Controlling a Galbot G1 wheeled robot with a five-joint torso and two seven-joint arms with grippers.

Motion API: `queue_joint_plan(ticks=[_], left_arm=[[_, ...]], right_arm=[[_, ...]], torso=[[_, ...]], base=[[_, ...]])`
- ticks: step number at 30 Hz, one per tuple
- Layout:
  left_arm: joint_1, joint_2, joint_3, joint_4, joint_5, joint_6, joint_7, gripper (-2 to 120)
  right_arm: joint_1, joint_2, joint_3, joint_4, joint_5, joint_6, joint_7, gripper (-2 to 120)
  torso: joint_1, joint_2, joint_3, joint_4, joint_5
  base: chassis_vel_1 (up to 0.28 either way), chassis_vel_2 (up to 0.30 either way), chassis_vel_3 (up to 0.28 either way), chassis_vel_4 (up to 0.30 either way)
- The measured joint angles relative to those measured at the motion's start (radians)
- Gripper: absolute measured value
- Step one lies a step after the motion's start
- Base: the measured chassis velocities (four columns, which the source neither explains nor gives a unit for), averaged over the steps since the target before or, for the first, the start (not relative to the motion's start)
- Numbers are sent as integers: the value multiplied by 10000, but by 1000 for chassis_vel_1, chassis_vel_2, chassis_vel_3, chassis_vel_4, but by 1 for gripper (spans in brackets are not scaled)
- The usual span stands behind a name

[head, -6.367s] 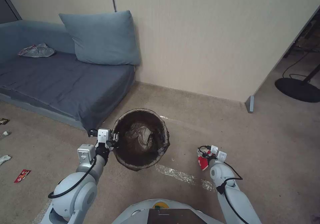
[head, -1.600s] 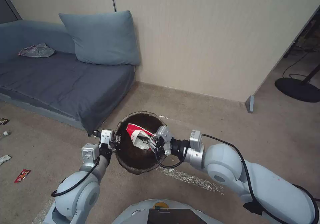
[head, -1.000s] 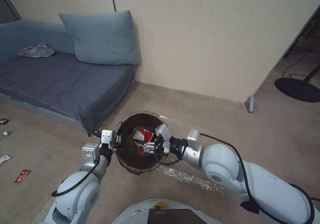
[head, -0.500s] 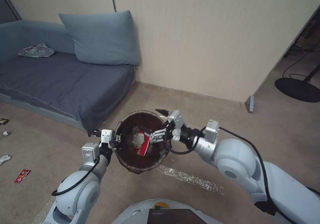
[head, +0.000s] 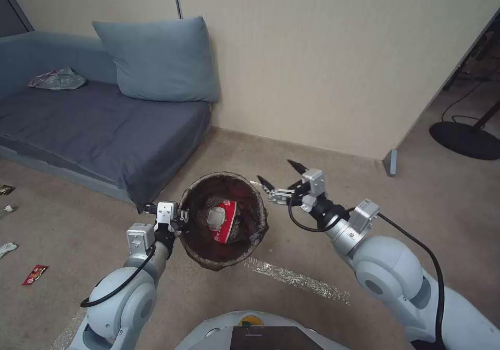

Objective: Pick up the trash bin, then pick up the garbage from the floor and place it into the trash bin.

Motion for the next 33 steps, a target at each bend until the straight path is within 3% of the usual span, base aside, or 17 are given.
queue_joint_plan(ticks=[1,3,4,7,11,22,33], left_arm=[[29,-9,-28,-32,0,-1,0,2],[142,-2,-119,-162,4,-5,-6,2],[142,-2,-119,-162,4,-5,-6,2],[224,61,-209,-242,4,-7,-6,2],[258,93,-260,-277,34,-10,2,2],[335,44,-270,-281,347,-40,48,2],[396,27,-253,-250,633,-11,233,2]], right_arm=[[-362,315,310,-123,-494,262,-101,100],[-1681,1738,1320,-323,-1948,1146,-244,100],[-1681,1738,1320,-323,-1948,1146,-244,100],[-2840,3080,2149,-387,-2901,1847,-451,100],[-3692,3973,2882,-459,-3474,2546,-804,100],[-5450,5436,4322,-709,-4024,4312,-1686,100],[-5632,5689,4645,-746,-4068,4693,-1777,100]], torso=[[0,0,0,-2,0],[-1,0,-1,1,-1],[-1,0,-1,1,-1],[-1,0,-1,-3,-1],[-1,0,-1,-5,-2],[-1,0,-1,-2,-2],[-1,0,0,-2,0]], base=[[0,0,0,0],[0,0,0,0],[0,0,0,0],[0,0,0,0],[0,0,0,0],[0,0,0,0],[0,0,0,0]])
